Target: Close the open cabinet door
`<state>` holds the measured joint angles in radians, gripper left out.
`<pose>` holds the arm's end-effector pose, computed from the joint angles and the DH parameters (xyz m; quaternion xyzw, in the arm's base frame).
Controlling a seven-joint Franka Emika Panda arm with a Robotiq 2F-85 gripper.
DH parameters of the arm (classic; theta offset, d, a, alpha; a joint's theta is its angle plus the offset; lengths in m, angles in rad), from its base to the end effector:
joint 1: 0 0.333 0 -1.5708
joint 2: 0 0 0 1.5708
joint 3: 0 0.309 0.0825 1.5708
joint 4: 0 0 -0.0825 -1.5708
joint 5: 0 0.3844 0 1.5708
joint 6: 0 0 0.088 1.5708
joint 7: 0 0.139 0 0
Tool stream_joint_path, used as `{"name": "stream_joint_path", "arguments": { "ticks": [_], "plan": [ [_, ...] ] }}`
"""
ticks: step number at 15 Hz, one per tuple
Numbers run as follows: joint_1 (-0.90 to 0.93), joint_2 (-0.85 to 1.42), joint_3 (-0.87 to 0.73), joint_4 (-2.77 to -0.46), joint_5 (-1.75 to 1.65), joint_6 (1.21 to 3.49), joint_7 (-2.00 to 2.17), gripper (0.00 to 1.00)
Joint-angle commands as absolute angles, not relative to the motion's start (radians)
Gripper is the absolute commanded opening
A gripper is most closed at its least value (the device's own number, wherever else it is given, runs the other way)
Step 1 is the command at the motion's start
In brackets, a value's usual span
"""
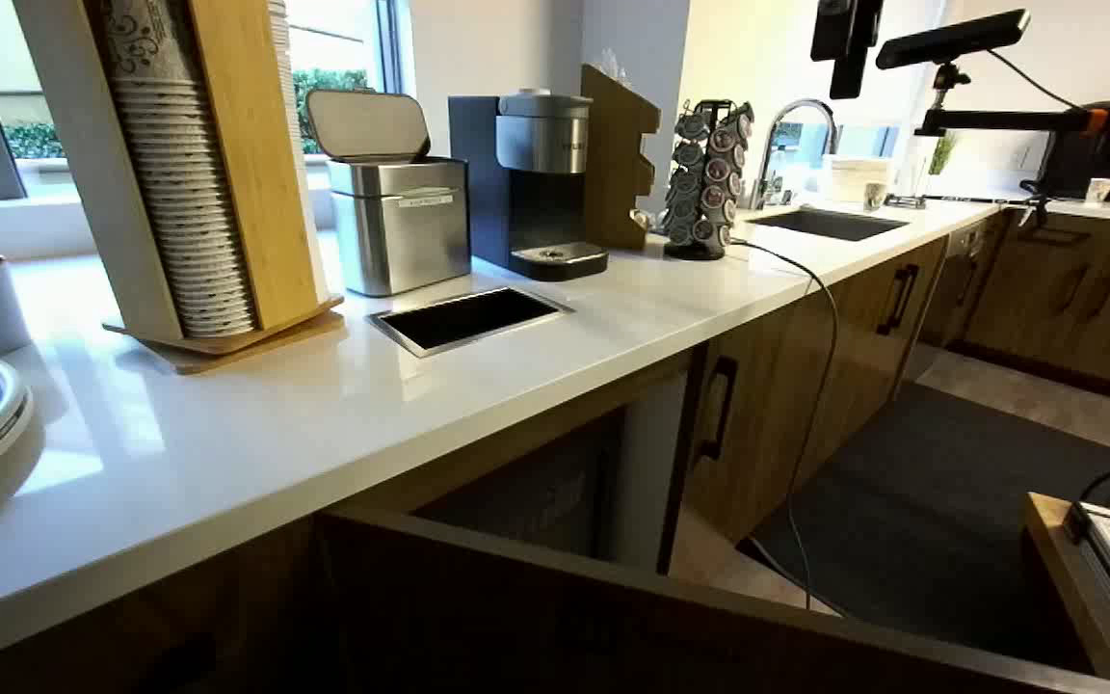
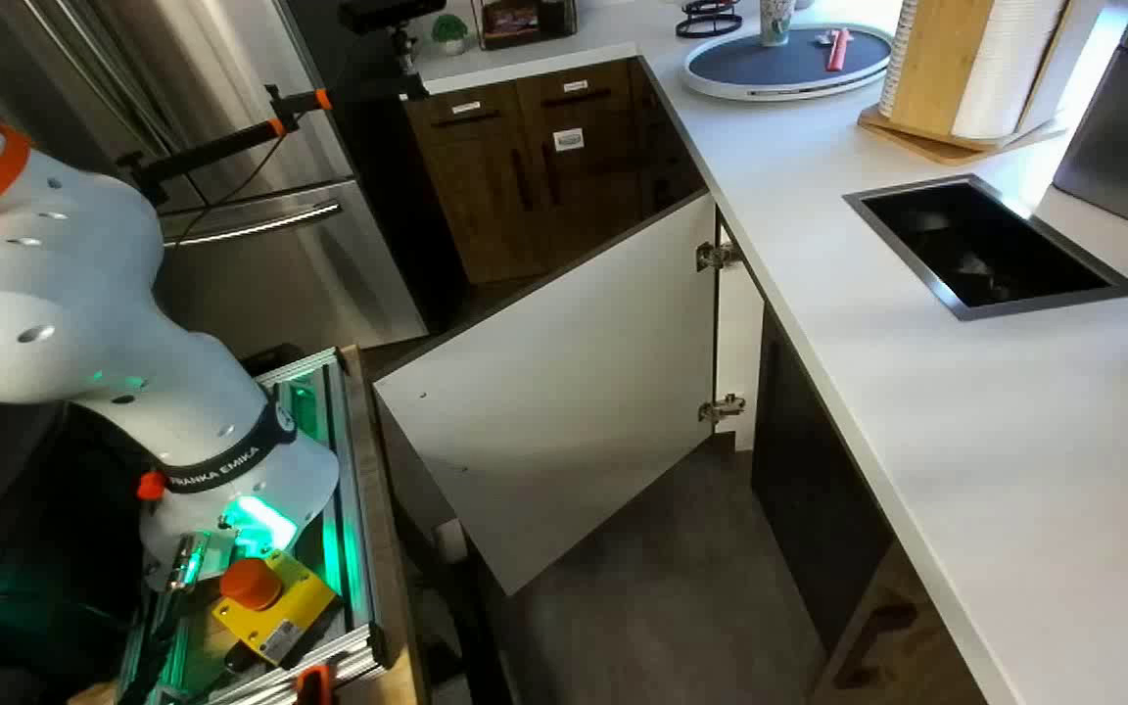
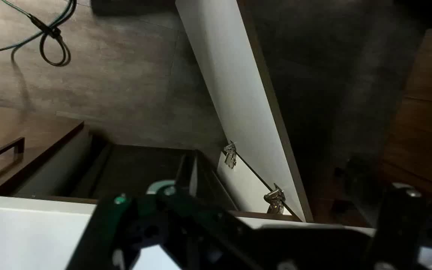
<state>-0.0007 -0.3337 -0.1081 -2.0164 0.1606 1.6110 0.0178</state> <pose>0.4454 -0.0318 0.5476 -0.9924 0.0655 0.0325 0.0990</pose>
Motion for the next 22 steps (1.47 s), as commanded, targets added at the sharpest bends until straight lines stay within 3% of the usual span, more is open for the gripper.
{"name": "stream_joint_path", "arguments": {
  "ticks": [1,10,20,22],
  "plan": [
    [-0.02,-0.332,-0.092,-2.013,0.165,1.607,0.013,1.0],
    [-0.02,-0.332,-0.092,-2.013,0.165,1.607,0.013,1.0],
    [0.114,-0.237,0.07,-2.097,0.157,1.884,-0.227,1.0],
    [0.112,-0.241,0.072,-2.075,0.157,1.847,-0.199,1.0]
  ]
}}
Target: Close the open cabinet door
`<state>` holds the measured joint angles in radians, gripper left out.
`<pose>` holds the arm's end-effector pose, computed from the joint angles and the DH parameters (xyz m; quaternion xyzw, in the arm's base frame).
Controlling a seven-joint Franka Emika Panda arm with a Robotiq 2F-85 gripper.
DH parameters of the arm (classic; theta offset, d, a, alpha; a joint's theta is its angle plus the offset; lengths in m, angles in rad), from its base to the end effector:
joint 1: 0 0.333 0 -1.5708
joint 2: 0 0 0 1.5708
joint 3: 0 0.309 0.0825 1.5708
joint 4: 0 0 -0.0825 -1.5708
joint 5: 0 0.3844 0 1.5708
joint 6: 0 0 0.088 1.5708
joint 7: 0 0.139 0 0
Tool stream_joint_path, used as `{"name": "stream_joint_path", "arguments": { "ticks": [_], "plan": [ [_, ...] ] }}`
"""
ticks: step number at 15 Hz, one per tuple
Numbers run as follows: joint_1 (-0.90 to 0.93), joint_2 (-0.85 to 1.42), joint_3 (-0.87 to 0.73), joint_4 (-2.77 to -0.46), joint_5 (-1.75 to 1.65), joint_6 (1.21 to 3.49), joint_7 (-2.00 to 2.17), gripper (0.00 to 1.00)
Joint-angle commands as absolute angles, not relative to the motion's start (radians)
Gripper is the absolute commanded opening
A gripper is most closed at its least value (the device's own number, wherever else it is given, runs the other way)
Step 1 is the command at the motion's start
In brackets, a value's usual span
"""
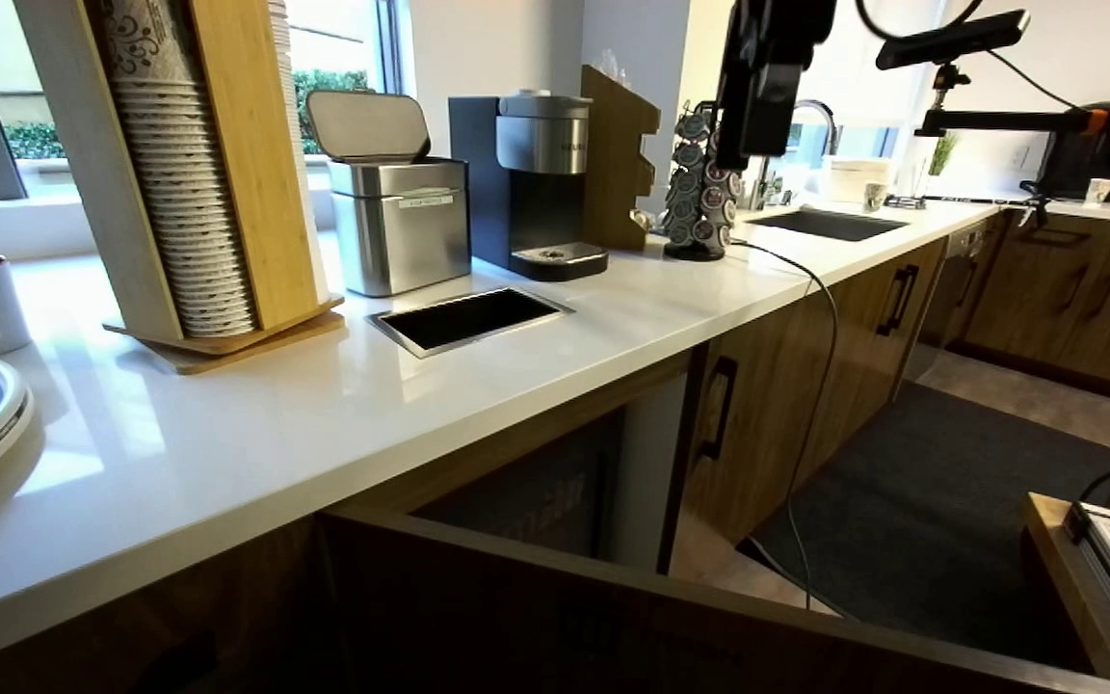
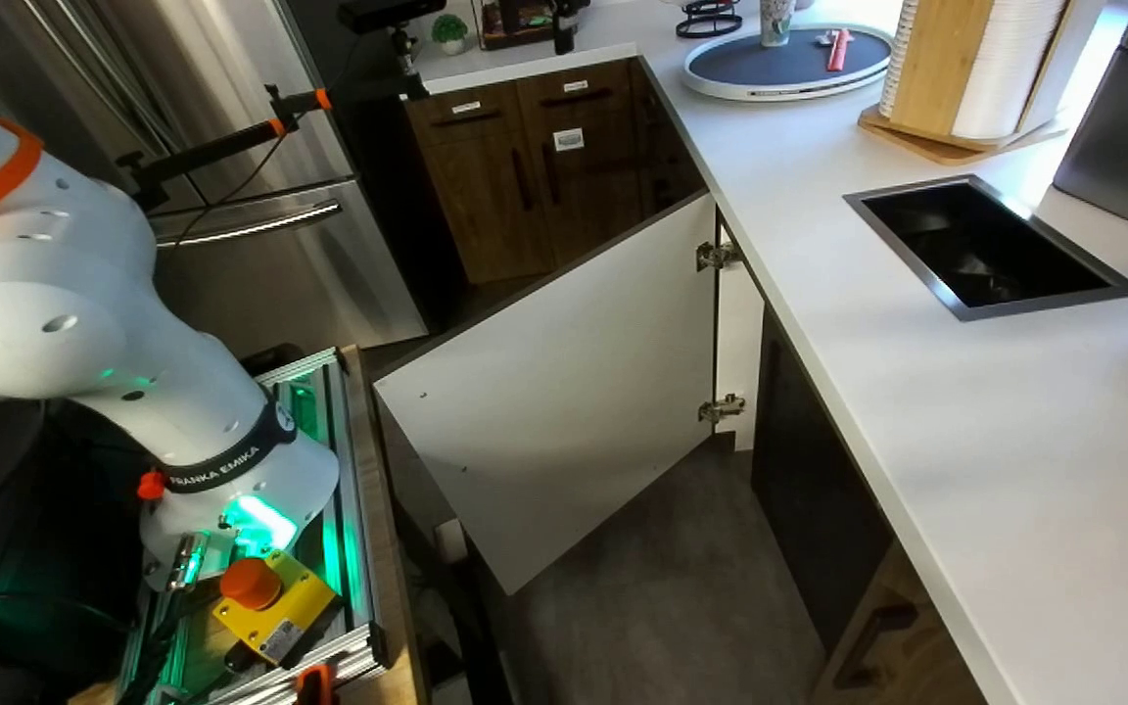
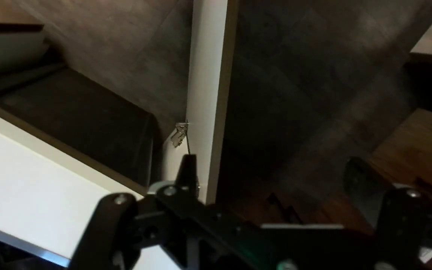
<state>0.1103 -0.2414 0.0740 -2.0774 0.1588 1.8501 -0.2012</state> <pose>0.4775 0.1084 0.4946 -0.9833 -0.1691 -0.0075 0.0675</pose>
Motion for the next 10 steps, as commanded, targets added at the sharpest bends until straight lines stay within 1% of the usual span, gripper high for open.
{"name": "stream_joint_path", "arguments": {
  "ticks": [1,6,10],
  "plan": [
    [0.121,-0.225,0.074,-2.086,0.167,1.866,-0.226,1.0],
    [0.123,-0.208,0.069,-2.093,0.175,1.878,-0.263,1.0],
    [0.141,-0.161,0.08,-2.175,0.249,2.011,-0.295,1.0]
  ]
}}
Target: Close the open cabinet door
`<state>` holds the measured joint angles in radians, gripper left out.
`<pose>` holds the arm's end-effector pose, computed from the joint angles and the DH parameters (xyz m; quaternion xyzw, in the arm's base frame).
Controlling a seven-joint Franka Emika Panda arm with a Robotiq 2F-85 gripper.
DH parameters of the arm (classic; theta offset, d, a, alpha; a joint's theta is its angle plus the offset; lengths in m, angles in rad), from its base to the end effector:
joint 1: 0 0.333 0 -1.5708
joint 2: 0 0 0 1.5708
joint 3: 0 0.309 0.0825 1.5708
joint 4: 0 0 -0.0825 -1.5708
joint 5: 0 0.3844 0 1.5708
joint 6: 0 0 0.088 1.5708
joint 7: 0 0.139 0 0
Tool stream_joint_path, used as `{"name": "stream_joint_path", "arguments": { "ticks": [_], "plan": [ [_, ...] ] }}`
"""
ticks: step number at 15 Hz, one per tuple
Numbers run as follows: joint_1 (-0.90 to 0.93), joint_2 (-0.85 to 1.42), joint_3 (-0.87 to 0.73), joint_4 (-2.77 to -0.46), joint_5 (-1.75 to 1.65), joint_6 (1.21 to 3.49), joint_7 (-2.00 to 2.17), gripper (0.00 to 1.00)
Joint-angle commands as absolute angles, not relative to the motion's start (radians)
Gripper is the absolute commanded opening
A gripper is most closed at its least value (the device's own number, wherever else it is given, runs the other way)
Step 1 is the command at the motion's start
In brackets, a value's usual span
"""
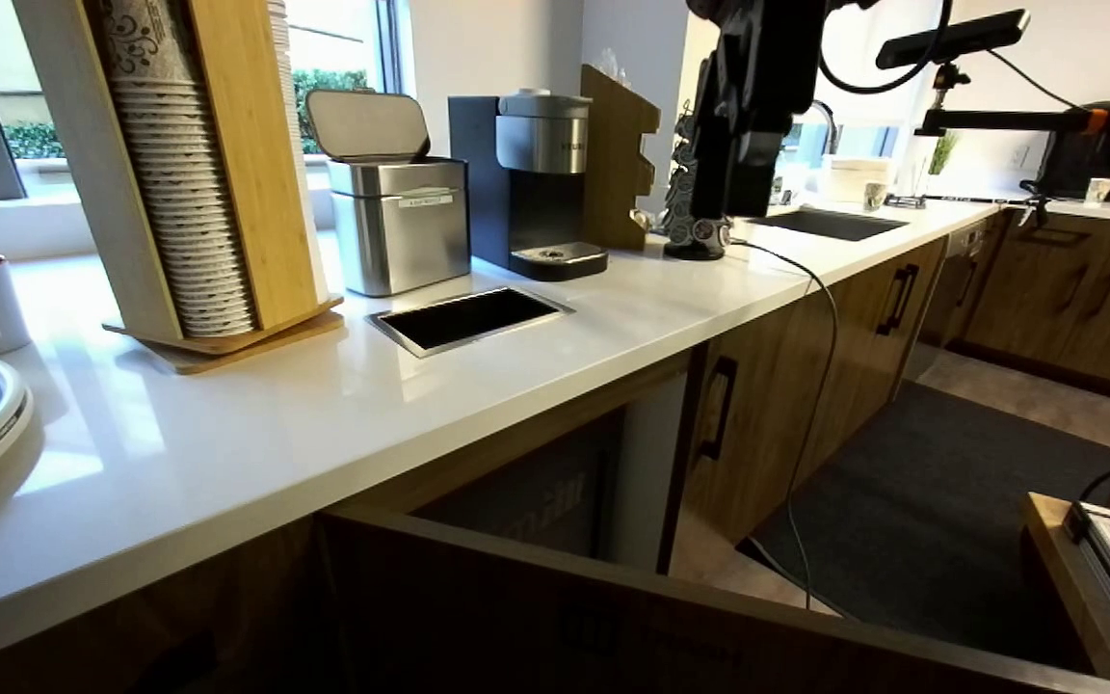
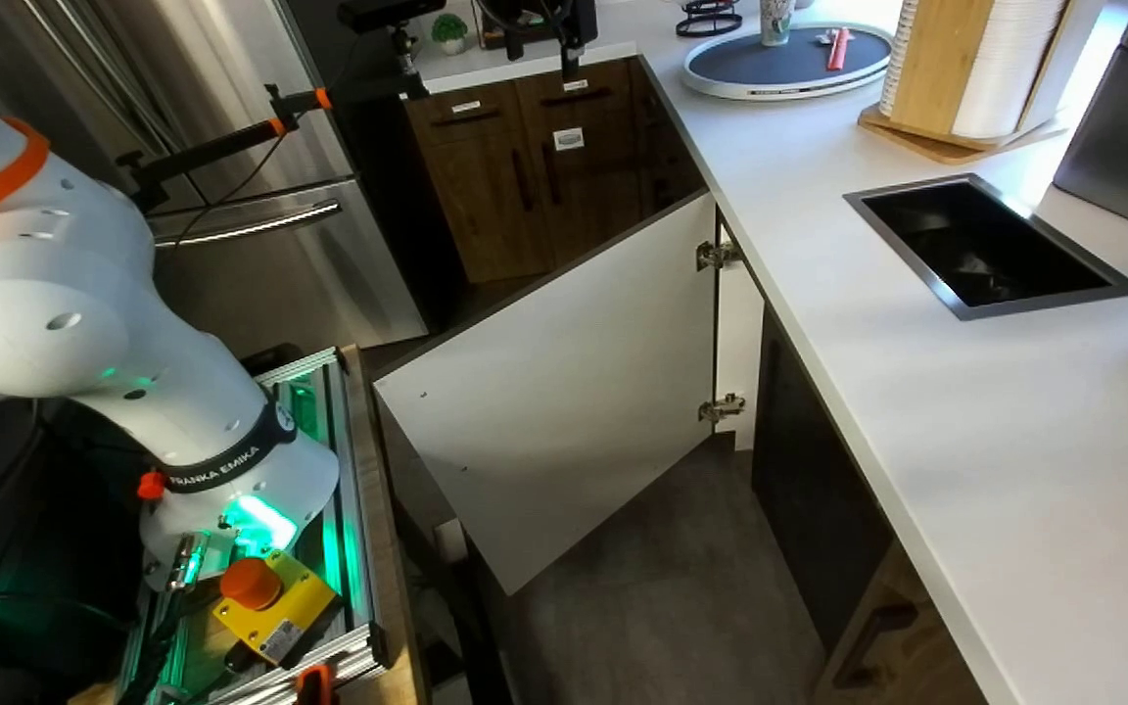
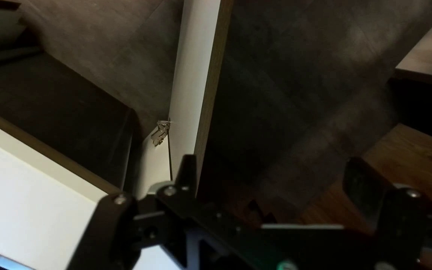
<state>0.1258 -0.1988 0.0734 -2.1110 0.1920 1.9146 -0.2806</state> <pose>0.4848 0.1188 0.4637 -0.9753 -0.2047 -0.0046 0.0829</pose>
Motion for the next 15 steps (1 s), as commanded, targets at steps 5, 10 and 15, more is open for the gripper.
{"name": "stream_joint_path", "arguments": {
  "ticks": [5,10,15],
  "plan": [
    [0.159,-0.049,0.11,-2.272,0.335,2.214,-0.273,1.0],
    [0.166,0.07,0.152,-2.315,0.473,2.399,-0.282,1.0],
    [0.152,0.078,0.161,-2.304,0.445,2.378,-0.276,1.0]
  ]
}}
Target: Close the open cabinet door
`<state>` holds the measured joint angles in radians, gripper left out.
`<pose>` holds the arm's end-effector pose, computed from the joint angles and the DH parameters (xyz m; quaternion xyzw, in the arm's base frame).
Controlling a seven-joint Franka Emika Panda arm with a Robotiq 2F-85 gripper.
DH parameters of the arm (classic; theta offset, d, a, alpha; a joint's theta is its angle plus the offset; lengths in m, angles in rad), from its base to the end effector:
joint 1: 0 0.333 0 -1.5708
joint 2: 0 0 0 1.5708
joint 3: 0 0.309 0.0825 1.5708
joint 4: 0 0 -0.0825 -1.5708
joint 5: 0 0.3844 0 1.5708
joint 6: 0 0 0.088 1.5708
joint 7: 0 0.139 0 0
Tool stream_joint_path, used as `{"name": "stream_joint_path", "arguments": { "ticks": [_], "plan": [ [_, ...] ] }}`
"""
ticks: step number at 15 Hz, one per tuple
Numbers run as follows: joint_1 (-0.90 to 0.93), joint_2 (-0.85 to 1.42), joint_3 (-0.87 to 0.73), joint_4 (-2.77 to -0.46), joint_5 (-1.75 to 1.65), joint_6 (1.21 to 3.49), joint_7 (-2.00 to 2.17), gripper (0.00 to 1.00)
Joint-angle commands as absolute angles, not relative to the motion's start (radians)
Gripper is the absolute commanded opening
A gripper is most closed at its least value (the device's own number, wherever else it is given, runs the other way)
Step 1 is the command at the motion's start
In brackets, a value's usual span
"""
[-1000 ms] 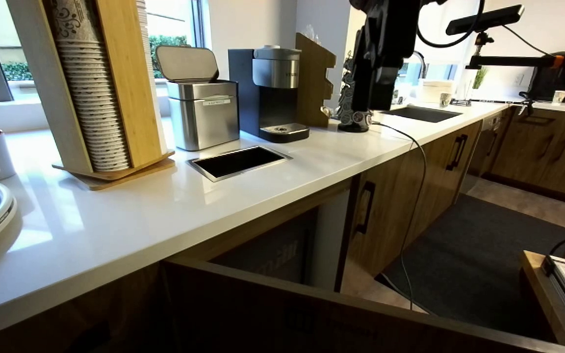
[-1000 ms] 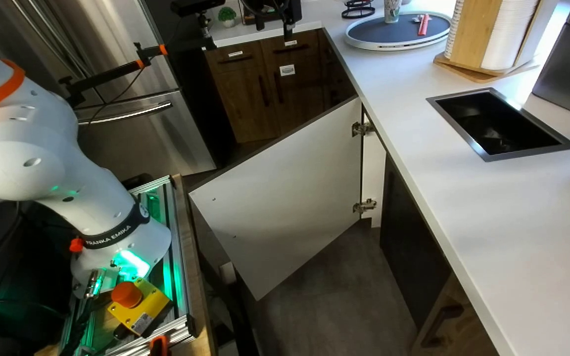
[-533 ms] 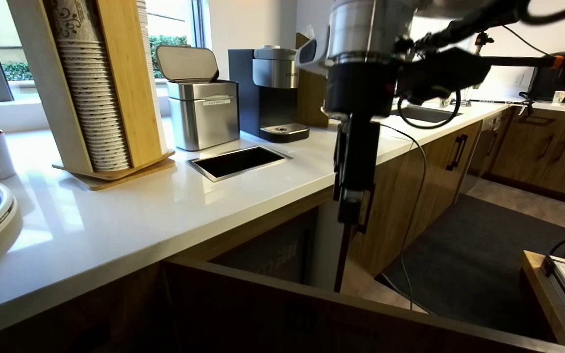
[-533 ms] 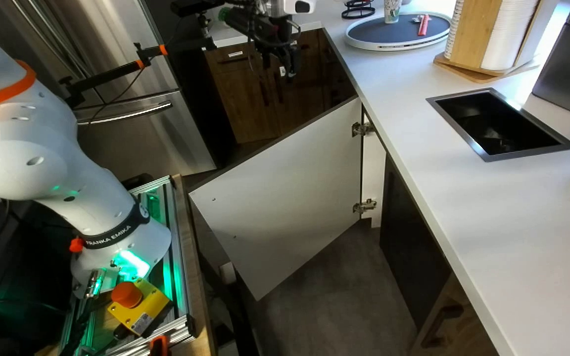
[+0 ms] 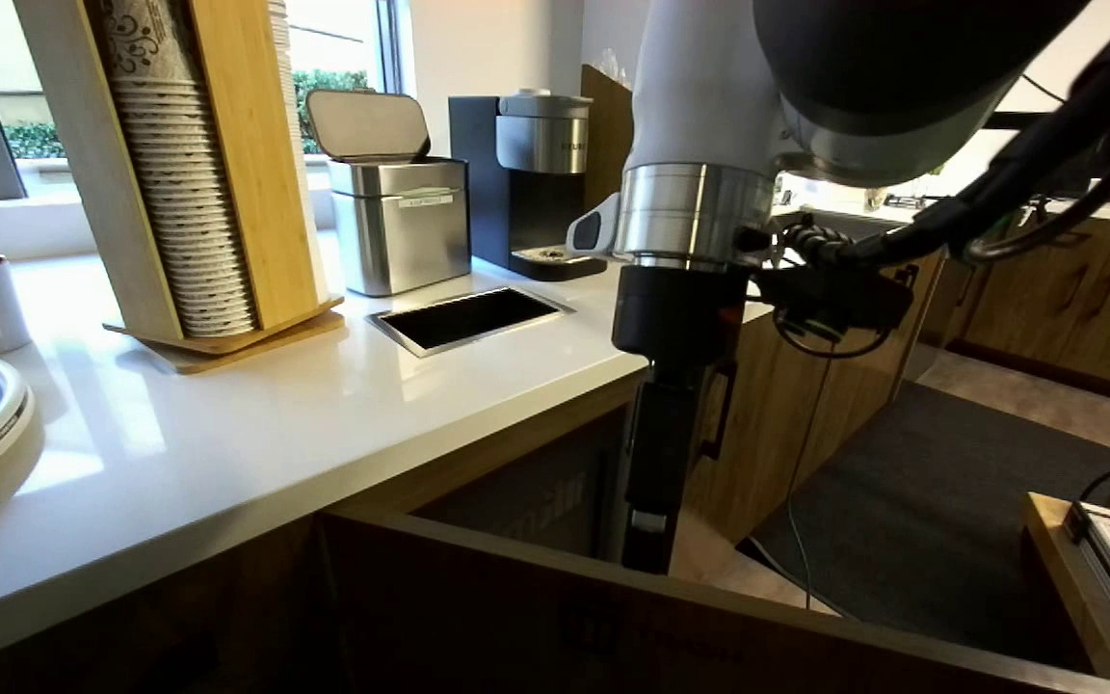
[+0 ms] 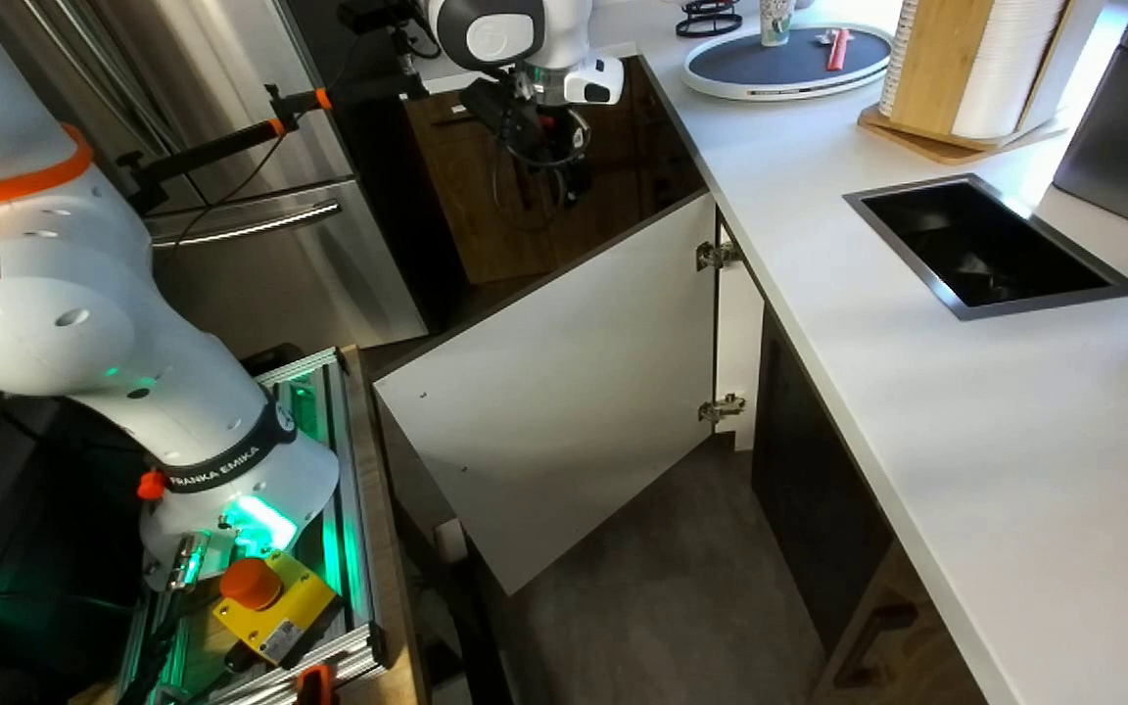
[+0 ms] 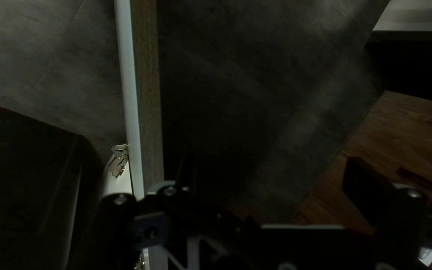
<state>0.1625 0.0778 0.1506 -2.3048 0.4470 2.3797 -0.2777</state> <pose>0.4909 0.1740 0.2761 -0.9788 -0.1298 0.0047 0.1585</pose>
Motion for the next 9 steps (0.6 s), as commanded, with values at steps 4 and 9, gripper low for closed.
{"name": "stream_joint_path", "arguments": {
  "ticks": [4,9],
  "plan": [
    [0.16,0.153,0.173,-2.275,0.473,2.386,-0.264,0.75],
    [0.159,0.217,0.189,-2.28,0.45,2.398,-0.191,0.42]
  ]
}}
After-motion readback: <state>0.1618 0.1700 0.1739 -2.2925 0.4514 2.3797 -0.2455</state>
